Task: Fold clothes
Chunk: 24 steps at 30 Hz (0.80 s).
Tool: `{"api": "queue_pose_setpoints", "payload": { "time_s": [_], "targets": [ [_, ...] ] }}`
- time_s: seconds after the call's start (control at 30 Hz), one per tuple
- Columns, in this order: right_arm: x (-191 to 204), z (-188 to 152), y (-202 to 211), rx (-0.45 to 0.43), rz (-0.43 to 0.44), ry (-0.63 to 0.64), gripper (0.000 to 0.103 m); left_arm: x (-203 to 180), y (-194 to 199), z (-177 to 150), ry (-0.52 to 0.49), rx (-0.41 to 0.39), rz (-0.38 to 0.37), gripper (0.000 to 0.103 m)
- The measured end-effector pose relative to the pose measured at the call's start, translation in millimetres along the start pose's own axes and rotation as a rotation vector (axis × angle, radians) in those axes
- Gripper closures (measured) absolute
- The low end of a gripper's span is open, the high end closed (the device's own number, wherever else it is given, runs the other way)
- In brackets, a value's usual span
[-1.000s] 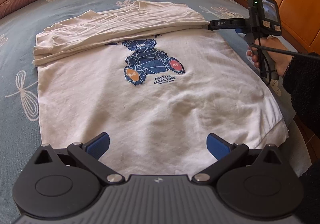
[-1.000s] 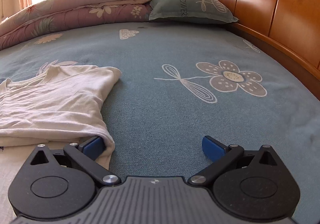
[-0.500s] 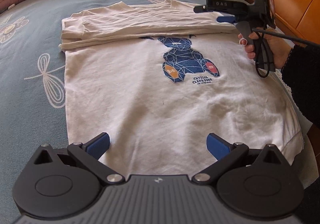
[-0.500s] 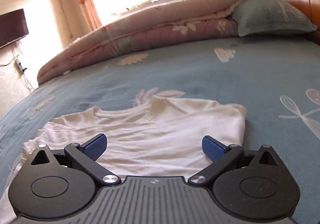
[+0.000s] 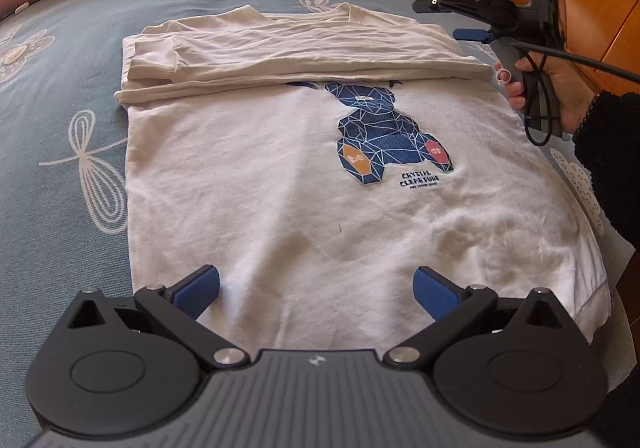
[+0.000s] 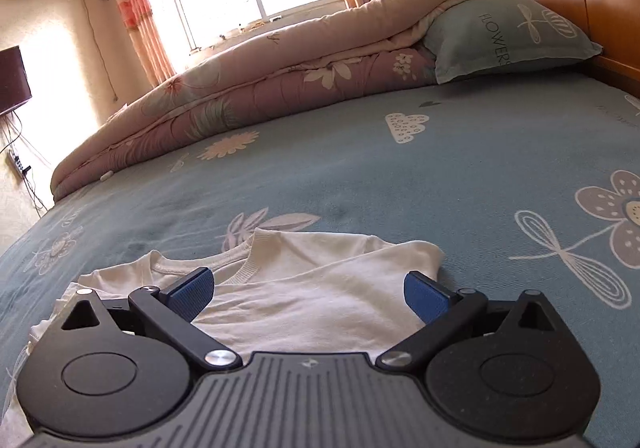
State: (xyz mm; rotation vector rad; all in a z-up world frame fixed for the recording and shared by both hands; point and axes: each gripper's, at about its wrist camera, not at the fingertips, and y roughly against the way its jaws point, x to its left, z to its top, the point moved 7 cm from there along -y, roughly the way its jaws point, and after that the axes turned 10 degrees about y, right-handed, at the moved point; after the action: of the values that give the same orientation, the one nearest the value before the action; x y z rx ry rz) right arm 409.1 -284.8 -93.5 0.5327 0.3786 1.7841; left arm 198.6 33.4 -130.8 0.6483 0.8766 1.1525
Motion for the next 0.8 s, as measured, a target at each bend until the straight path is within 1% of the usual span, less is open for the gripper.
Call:
{"api": "queue_pose_setpoints", "payload": {
  "time_s": [0.07,0.2,0.3,0.37,0.4,0.43,0.47,0.5,0.53,0.63,0.73,0.8],
  "targets": [
    [-11,-11,-19,0.072,-0.021,-0.032,0.0,1,0,-1,0.006,-0.002,-0.003,0.001],
    [-25,-8,-14,0.091,-0.115,-0.016,0.0,5,1,-2,0.011,-0.007,-0.026,0.001],
    [-21,12,-4,0.017,-0.072,-0.005,0.0,5,0,0,0.008,-0.01,-0.03,0.001],
    [-13,22,-12,0.016,-0.028,0.017,0.0,5,-1,1,0.009,-0.011,-0.029,0.001],
    [-9,24,-19,0.029,-0.004,0.024,0.0,5,-1,1,0.011,-0.012,-0.029,0.001],
    [-8,22,-31,0.067,0.015,0.02,0.0,6,-1,0,0.012,-0.015,-0.032,0.001],
    [-10,16,-44,0.12,0.014,0.004,0.0,7,-1,0,0.013,-0.018,-0.036,0.001],
    [-17,9,-55,0.172,-0.023,-0.02,0.0,7,0,0,0.018,-0.019,-0.042,0.001],
    [-20,7,-56,0.18,-0.045,-0.03,0.0,8,0,0,0.024,-0.02,-0.048,0.001],
    [-9,17,-30,0.137,-0.048,-0.027,0.0,12,4,1,0.051,-0.024,-0.065,0.001],
    [25,25,11,0.068,0.04,0.118,0.0,14,7,1,0.056,-0.029,-0.06,0.001],
    [44,19,25,0.061,0.07,0.235,0.0,15,9,1,0.057,-0.033,-0.053,0.001]
  ]
}}
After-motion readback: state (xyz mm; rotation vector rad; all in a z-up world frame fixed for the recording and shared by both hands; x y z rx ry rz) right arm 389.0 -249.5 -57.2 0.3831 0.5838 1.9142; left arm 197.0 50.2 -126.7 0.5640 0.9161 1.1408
